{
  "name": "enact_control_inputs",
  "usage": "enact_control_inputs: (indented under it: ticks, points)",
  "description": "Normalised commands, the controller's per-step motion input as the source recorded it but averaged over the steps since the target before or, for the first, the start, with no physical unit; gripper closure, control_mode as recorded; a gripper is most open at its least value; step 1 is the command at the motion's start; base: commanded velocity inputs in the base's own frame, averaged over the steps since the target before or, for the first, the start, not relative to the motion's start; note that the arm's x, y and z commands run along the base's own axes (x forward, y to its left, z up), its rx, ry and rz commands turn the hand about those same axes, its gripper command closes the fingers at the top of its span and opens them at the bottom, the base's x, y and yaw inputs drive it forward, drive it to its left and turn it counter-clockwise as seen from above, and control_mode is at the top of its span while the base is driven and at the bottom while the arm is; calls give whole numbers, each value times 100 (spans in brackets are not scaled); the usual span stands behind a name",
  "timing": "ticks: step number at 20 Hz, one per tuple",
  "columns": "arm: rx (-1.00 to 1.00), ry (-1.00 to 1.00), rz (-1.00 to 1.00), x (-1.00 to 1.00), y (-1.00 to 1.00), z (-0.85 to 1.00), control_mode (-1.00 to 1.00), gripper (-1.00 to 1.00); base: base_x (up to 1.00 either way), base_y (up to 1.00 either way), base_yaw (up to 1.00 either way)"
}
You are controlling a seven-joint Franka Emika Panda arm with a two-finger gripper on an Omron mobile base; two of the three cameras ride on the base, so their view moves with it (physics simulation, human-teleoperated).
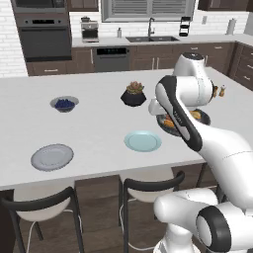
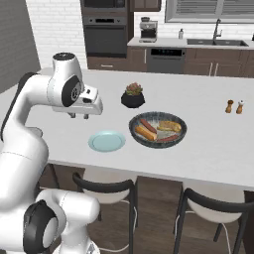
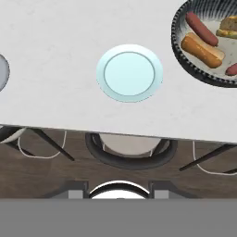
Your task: Place one bun and one sausage from the bowl on each plate.
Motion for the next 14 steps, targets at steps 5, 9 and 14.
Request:
enact_control_inputs:
  ticks: [5, 9, 14]
  points:
    - [0, 0, -3, -1, -16, -4, -100, -100, 0, 0, 0]
    - [10, 0, -36, 0, -100, -10, -100, -100, 0, 0, 0]
    - [8, 0, -46, 14, -100, -18, -100, -100, 0, 0, 0]
